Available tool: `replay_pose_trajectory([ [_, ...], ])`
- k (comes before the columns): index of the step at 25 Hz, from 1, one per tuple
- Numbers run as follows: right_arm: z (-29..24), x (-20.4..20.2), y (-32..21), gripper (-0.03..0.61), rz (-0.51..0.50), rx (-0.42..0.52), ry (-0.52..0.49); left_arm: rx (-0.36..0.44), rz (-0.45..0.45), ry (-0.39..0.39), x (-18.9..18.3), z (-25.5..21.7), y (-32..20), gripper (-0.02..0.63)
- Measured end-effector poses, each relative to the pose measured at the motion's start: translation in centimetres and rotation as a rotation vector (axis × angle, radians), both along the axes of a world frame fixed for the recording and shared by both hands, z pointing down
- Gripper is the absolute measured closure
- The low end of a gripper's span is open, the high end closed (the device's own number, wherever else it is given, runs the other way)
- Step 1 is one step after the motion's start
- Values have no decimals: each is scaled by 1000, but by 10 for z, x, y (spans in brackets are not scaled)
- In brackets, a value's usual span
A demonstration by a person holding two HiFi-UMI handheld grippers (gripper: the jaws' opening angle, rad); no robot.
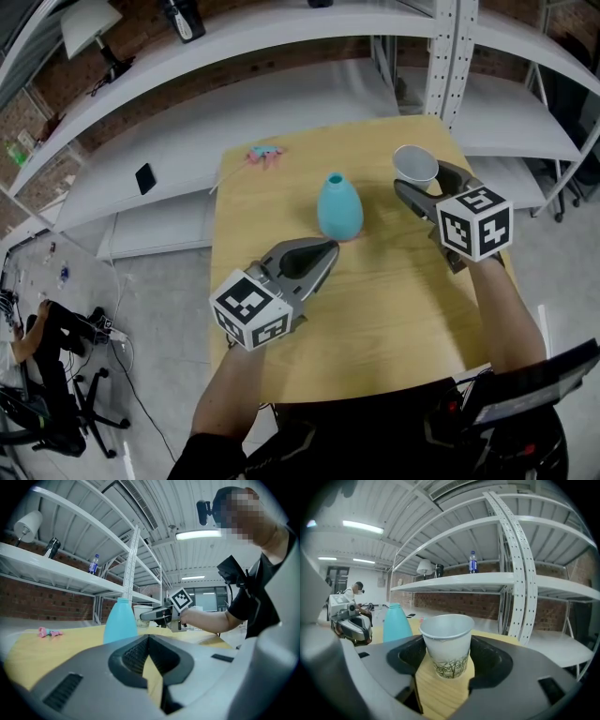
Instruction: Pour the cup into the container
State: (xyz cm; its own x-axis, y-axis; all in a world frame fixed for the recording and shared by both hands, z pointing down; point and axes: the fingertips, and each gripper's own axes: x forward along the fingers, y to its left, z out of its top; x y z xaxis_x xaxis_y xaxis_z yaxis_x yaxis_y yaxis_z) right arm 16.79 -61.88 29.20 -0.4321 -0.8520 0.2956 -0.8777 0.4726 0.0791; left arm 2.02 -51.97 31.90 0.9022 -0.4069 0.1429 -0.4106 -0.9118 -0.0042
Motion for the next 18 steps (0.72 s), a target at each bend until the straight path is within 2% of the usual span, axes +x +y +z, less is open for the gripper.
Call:
replay_pose_trajectory([
  [7,-38,-30,10,281,-86,94,185,-2,12,-2,2,0,3,612],
  [18,-57,-69,13,281,-173,158,413,1,51,-4,3,0,11,613],
])
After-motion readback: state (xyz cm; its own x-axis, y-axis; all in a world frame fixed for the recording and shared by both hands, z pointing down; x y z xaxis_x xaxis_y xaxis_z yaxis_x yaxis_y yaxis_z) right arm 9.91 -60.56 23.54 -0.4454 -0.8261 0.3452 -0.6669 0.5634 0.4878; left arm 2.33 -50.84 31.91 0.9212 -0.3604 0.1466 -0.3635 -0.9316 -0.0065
